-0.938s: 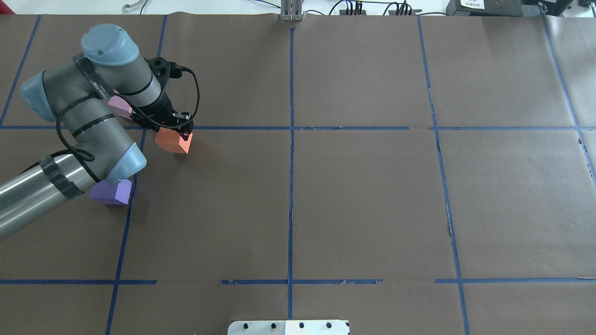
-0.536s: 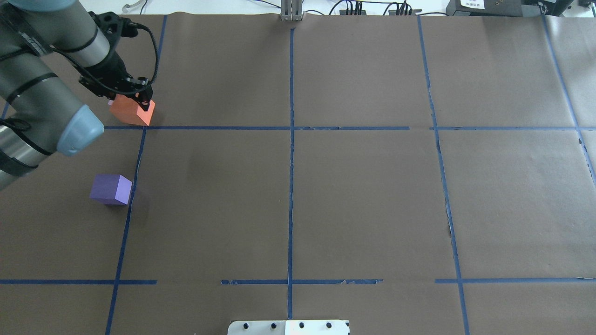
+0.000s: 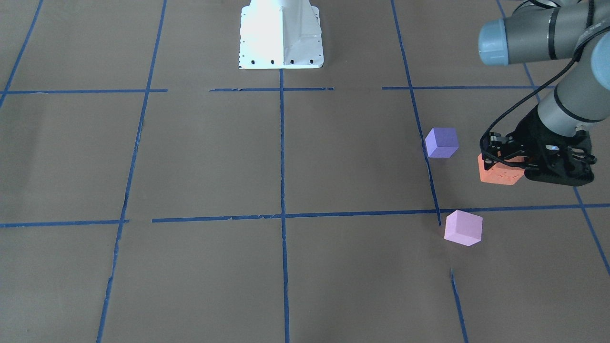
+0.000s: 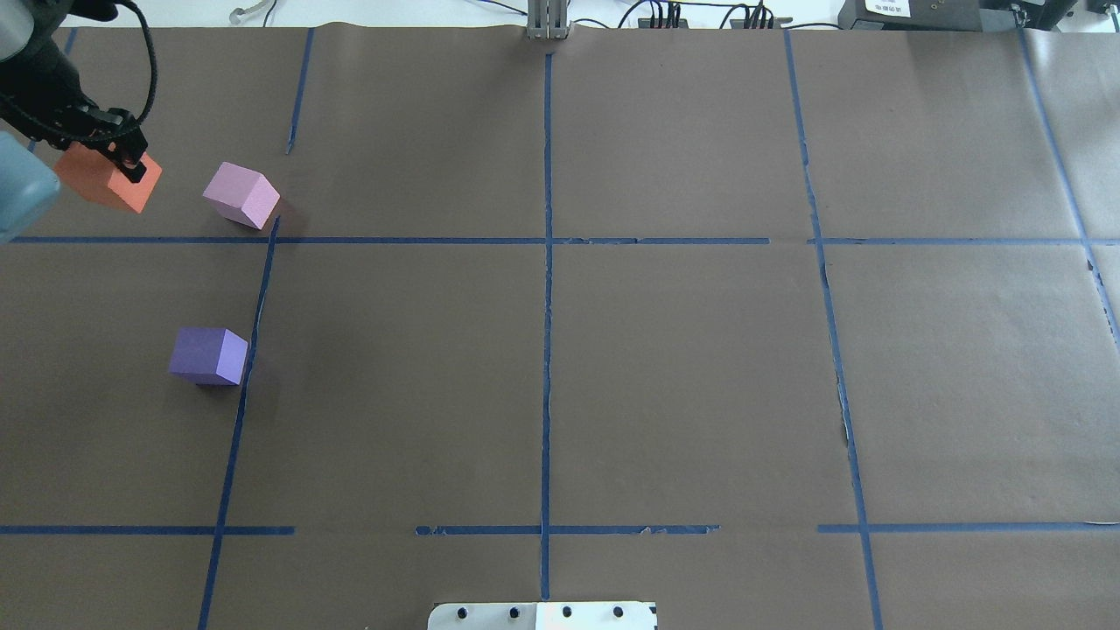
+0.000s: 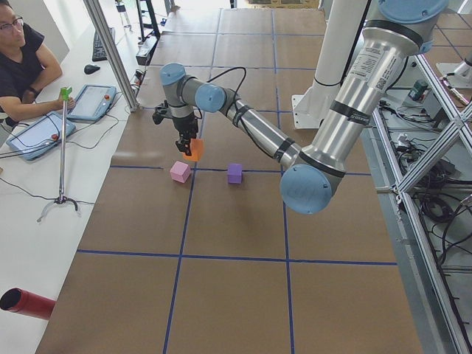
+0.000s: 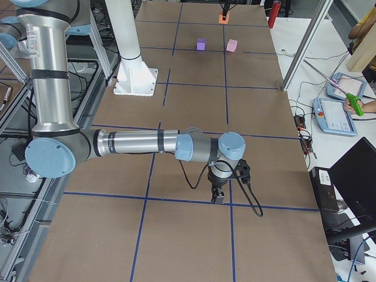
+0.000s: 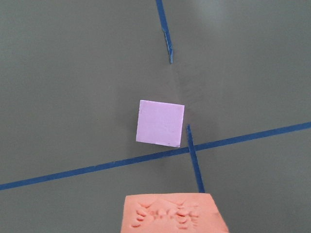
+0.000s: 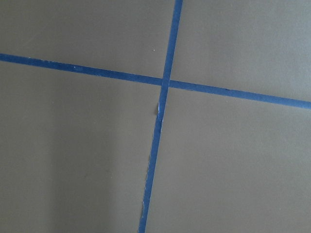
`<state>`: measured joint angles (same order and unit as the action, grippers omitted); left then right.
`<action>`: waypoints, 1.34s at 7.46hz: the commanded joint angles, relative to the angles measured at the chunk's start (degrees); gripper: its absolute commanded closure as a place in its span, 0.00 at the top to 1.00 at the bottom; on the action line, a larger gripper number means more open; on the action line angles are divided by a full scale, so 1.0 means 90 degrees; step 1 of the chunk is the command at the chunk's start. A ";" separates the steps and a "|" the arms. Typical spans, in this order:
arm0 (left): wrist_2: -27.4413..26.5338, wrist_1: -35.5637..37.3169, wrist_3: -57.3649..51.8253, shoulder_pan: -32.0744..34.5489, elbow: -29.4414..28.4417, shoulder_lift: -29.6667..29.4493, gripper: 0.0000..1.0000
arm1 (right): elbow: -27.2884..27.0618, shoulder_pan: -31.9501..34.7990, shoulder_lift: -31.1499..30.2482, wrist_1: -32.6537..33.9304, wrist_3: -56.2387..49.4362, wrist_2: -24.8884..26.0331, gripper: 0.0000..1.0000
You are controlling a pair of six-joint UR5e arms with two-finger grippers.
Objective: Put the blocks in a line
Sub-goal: 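Carry the orange cube toward the gap between pink and purple cubes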
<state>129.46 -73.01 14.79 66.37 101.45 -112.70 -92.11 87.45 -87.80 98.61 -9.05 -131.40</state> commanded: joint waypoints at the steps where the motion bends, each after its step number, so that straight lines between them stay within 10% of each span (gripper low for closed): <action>1: 0.0215 -0.0555 -0.0131 0.0009 -0.0438 0.0393 0.00 | 0.0000 0.0000 0.0000 0.0000 0.0000 0.0000 1.00; 4: 0.0478 -0.2604 0.1682 -0.0477 -0.1445 0.0326 0.00 | 0.0000 -0.0010 0.0000 0.0000 0.0000 0.0000 1.00; 10: 0.0381 -0.3547 0.2438 -0.1447 -0.2082 0.0208 0.00 | 0.0000 0.0000 0.0000 0.0000 0.0000 0.0000 1.00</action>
<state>132.95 -103.72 36.50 53.82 83.61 -110.92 -92.11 87.45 -87.80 98.61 -9.05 -131.40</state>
